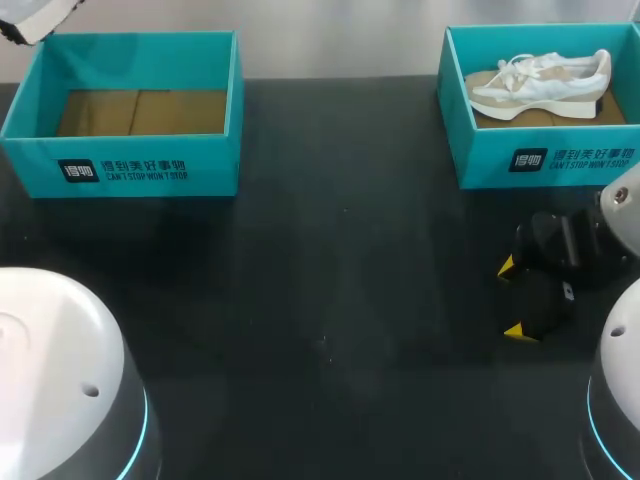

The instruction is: Take the shoe out of the shoebox, open the shoe tongue, remove and reinsert the insole, then place the shoe into the shoebox

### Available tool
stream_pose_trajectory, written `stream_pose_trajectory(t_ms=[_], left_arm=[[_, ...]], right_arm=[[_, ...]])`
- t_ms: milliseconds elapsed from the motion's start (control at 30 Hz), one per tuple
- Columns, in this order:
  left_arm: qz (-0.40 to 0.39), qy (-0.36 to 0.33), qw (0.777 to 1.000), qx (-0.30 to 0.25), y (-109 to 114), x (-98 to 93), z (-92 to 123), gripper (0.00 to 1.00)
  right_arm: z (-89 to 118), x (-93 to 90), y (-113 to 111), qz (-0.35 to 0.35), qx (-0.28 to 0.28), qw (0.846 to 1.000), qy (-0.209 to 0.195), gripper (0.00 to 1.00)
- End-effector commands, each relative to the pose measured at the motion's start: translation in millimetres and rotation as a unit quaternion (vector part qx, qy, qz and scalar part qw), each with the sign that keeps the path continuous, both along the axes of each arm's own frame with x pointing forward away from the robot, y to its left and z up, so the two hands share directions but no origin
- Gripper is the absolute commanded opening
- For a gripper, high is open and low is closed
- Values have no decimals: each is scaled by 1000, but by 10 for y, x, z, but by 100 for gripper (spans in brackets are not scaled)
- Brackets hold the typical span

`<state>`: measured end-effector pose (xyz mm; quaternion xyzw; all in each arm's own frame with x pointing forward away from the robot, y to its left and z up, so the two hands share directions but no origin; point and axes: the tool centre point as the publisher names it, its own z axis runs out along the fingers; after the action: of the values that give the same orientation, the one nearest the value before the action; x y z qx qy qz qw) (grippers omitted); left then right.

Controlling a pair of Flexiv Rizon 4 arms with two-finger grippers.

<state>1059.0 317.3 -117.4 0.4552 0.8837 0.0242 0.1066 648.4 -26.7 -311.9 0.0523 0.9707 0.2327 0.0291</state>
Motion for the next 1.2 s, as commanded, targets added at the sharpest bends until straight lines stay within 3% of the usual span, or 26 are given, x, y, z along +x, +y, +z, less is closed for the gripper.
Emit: stream_pose_trajectory(t_ms=[33, 167, 733, 1200], left_arm=[[-135, -14, 991, 5, 175, 63, 11, 0], [-221, -9, 975, -15, 328, 129, -30, 0], [-221, -9, 975, -15, 328, 129, -30, 0], [-312, -29, 949, 27, 375, 178, -157, 0]], right_arm=[[1, -16, 1, 0, -1, 1000, -1, 100], [1, -16, 1, 0, -1, 1000, -1, 100], [1, -16, 1, 0, -1, 1000, -1, 100], [1, -16, 1, 0, -1, 1000, -1, 100]])
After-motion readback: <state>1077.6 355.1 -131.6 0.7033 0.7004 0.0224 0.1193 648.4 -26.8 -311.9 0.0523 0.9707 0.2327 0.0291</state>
